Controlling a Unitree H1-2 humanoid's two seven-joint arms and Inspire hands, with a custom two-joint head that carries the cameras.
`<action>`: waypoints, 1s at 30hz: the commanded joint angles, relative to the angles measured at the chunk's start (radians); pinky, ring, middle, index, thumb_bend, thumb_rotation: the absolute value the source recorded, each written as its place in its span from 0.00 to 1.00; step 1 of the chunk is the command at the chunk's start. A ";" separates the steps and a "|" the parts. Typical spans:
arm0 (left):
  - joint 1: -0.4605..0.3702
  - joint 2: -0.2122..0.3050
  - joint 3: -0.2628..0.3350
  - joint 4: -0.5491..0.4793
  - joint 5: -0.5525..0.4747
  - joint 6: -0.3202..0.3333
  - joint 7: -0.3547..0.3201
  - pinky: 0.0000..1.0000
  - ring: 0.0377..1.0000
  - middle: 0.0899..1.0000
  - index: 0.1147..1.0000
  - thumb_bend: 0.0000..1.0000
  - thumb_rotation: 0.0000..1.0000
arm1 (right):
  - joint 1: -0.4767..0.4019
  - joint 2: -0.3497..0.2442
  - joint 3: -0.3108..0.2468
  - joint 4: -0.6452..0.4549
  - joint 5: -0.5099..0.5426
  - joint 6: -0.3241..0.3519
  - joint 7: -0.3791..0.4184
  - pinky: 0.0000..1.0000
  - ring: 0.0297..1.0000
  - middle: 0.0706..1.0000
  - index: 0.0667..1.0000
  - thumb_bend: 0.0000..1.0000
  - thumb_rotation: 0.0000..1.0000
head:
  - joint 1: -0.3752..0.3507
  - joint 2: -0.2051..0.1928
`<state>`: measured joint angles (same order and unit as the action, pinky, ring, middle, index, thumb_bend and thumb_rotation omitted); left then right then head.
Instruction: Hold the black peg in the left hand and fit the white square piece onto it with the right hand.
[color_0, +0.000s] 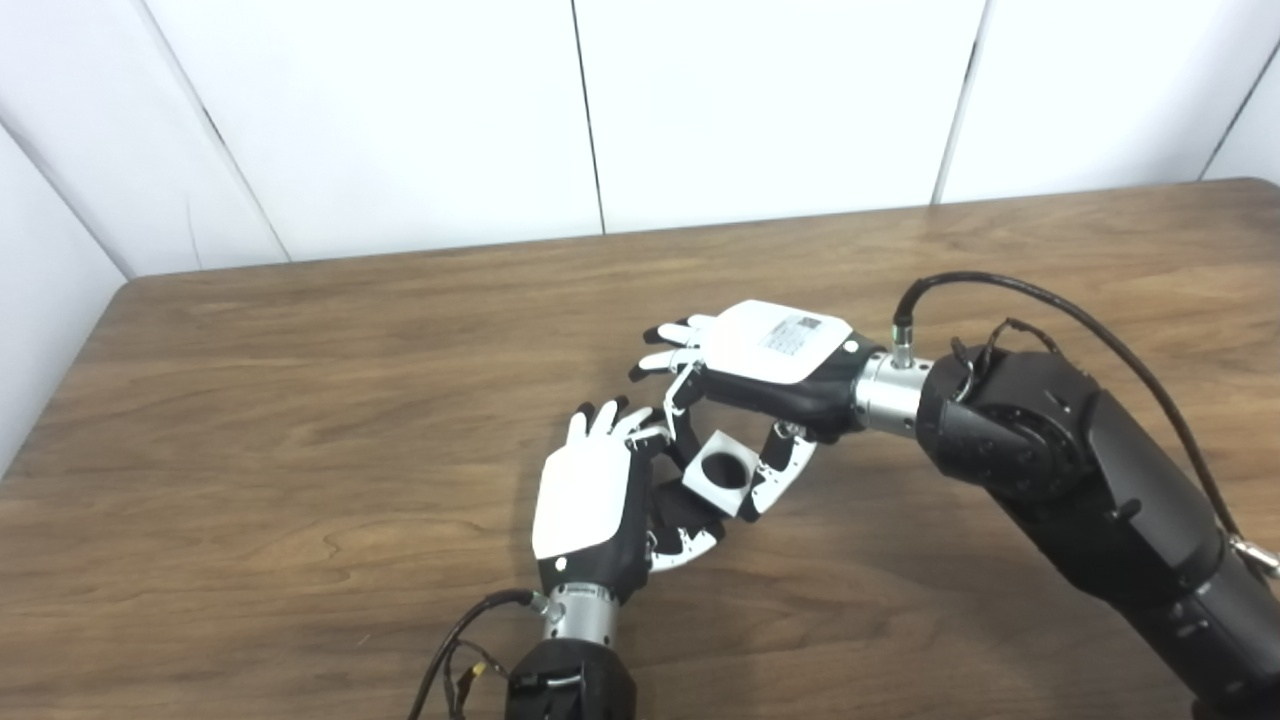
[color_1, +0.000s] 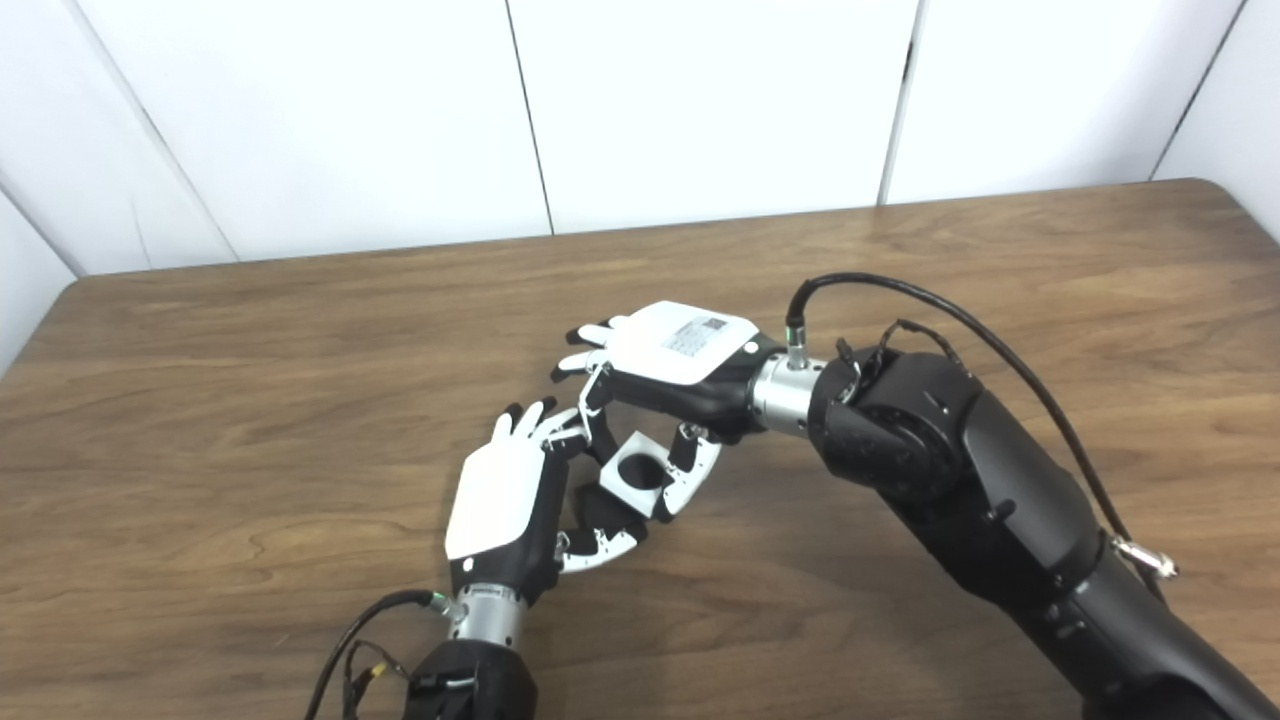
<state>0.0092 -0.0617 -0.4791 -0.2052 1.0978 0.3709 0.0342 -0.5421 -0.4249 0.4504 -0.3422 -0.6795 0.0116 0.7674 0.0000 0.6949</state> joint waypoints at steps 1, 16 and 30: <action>-0.010 -0.003 -0.006 0.007 0.017 0.007 -0.016 1.00 0.95 0.83 0.42 0.51 0.08 | -0.028 -0.001 -0.014 -0.011 -0.003 -0.020 -0.019 1.00 1.00 0.91 0.45 0.53 0.14 | 0.000 0.001; -0.010 -0.010 -0.003 0.004 0.017 0.007 -0.017 1.00 0.95 0.83 0.42 0.51 0.08 | -0.019 0.007 -0.008 0.009 -0.010 -0.028 -0.035 0.99 1.00 0.91 0.45 0.53 0.14 | 0.010 0.001; -0.011 -0.010 0.001 0.006 0.014 0.006 -0.018 1.00 0.95 0.83 0.42 0.51 0.08 | -0.010 0.013 -0.007 0.036 -0.011 -0.025 -0.036 0.96 1.00 0.90 0.57 0.88 0.16 | 0.015 0.001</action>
<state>0.0089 -0.0694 -0.4779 -0.2057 1.1024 0.3714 0.0295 -0.5258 -0.4108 0.4567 -0.2994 -0.6923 -0.0094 0.7396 0.0138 0.6949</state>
